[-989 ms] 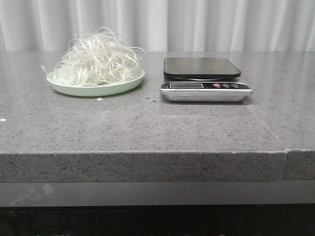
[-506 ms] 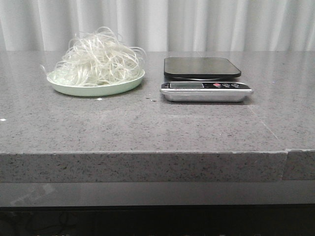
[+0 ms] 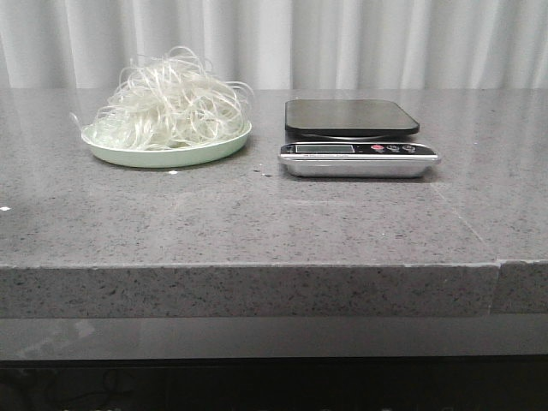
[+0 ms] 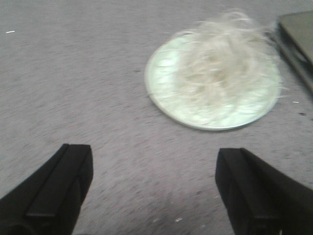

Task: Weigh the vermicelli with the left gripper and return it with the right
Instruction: 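Lower the left gripper into the white vermicelli on the green plate and close it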

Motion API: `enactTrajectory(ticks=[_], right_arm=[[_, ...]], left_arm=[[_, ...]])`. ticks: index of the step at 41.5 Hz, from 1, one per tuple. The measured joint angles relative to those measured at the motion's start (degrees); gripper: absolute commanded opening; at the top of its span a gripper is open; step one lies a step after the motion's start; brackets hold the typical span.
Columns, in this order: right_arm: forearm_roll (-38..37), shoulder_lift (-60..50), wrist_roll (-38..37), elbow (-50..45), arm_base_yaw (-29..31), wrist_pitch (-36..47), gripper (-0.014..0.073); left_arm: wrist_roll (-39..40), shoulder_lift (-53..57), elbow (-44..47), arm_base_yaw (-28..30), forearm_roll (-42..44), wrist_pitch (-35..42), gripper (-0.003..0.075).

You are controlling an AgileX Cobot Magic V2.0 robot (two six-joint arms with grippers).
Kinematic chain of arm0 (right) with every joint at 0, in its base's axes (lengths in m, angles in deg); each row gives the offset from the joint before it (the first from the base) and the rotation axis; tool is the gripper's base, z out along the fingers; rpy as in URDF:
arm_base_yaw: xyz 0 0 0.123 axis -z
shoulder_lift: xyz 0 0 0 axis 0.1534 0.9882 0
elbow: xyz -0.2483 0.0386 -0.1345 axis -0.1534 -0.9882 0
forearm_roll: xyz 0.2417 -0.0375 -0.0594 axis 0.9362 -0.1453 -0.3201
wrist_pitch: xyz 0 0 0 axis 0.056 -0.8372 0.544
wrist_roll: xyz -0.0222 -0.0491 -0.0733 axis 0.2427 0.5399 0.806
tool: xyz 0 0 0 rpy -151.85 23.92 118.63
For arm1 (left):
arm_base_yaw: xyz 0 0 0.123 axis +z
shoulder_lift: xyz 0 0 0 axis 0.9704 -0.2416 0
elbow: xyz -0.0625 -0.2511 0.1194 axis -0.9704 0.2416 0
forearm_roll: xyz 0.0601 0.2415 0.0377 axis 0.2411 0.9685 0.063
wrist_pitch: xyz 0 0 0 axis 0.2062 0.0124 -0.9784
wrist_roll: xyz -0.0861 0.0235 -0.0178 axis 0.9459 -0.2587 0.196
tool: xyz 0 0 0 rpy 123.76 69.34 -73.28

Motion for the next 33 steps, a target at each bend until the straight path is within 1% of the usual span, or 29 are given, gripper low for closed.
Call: enactTrajectory(ticks=[4,11,24,33], right_arm=[[0.00,0.00,0.00,0.00,0.00,0.13,0.0587],[0.00,0.00,0.00,0.00,0.00,0.28,0.0587],[0.00,0.00,0.00,0.00,0.00,0.28,0.0587],[0.00,0.00,0.00,0.00,0.00,0.28,0.0587]], left_arm=[[-0.09,-5.33,-3.30,-3.44,-0.30,0.95,0.0578],[-0.09,-14.91,-9.12,-6.12,-0.30,3.21,0.0578],[-0.09,-32.84,-21.13,-6.36,-1.55,4.36,0.0578],[-0.22,-41.71,-26.98,-6.36,-2.02,4.48,0.0578]])
